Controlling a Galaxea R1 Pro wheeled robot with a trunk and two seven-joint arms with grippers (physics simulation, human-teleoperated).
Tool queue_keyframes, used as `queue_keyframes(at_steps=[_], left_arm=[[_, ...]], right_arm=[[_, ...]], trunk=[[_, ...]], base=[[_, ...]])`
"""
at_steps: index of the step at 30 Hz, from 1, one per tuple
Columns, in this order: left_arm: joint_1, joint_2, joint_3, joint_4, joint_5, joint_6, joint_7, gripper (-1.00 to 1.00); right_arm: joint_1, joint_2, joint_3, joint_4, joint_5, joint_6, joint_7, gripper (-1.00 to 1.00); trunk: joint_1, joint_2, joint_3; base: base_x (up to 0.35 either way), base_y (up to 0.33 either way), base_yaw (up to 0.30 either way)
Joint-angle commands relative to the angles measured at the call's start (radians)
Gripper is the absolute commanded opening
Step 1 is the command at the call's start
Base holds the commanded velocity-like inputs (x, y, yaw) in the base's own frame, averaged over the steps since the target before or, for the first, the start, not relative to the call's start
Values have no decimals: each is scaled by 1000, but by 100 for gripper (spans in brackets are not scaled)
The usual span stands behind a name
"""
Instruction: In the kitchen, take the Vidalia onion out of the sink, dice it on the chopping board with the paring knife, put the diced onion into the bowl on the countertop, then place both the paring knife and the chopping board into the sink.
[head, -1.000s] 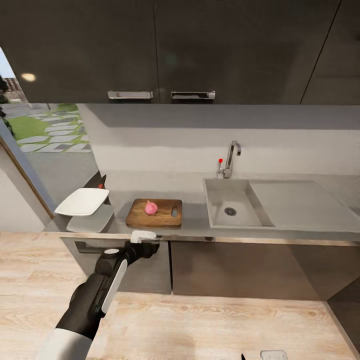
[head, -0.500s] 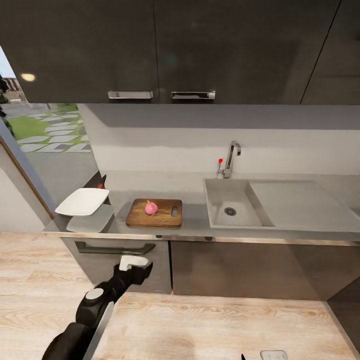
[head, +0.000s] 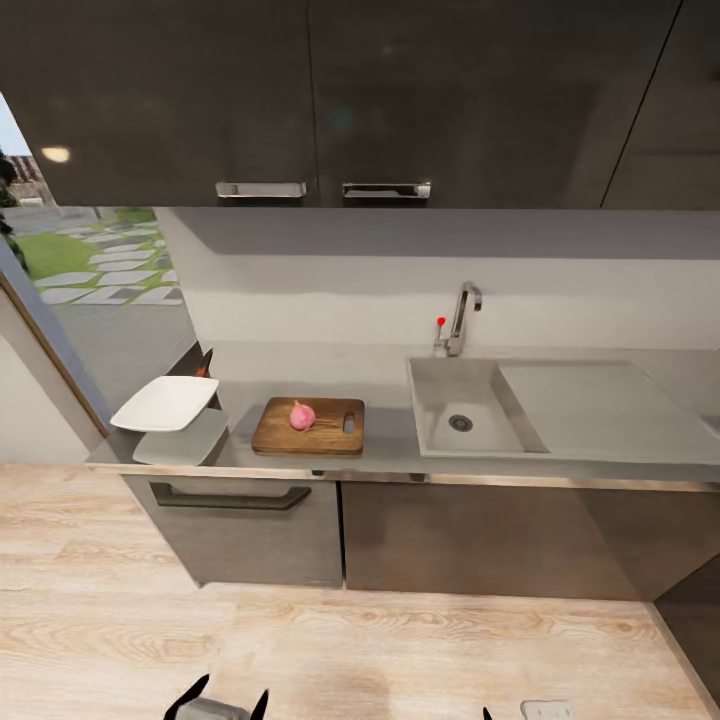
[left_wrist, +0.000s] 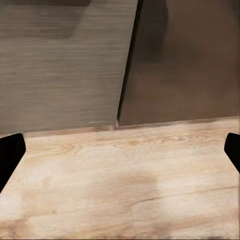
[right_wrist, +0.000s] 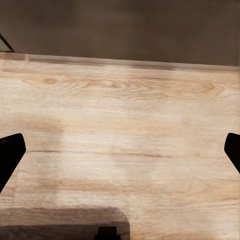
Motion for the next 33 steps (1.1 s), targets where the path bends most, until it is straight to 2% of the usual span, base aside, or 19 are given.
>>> queue_keyframes(at_steps=[1,6,9,10,13,18,22,24,25,28,33], left_arm=[[14,2,1,23,4,-27,-2,100],[31,11,28,137,-5,-96,-1,100],[34,13,39,203,-6,-110,0,100],[34,13,45,260,-7,-117,1,100],[31,15,66,351,-6,-126,0,100],[30,14,93,435,-3,-145,0,100],[29,10,101,529,-3,-229,0,100],[29,7,102,590,-3,-337,0,100],[29,-2,102,655,-2,-458,1,100],[30,-11,102,691,-2,-506,1,100],[30,-14,103,710,-2,-524,1,100]], right_arm=[[-1,1,-8,0,9,-4,4,100],[-1,-1,-8,0,9,-6,4,100],[-1,-2,-8,0,9,-7,4,100],[-1,-3,-9,-1,8,-8,5,100],[-1,-6,-10,-3,8,-10,5,100],[-1,-6,-10,-3,7,-19,5,100],[-1,-5,-10,-2,7,-21,5,100],[-1,-6,-10,-2,7,-21,5,100],[-1,-6,-10,-2,7,-22,5,100],[-1,-5,-10,-2,7,-22,5,100],[-1,-4,-10,-2,7,-22,4,100]], trunk=[[1,-2,-2],[1,-2,-2],[1,-2,-2],[1,-2,-2],[1,-2,-2],[1,-2,-2],[1,-2,-2],[1,-2,-2],[1,-2,-2],[1,-2,-2],[1,-2,-2]], base=[[0,0,0],[0,0,0],[0,0,0],[0,0,0],[0,0,0],[0,0,0],[0,0,0],[0,0,0],[0,0,0],[0,6,0],[0,137,0]])
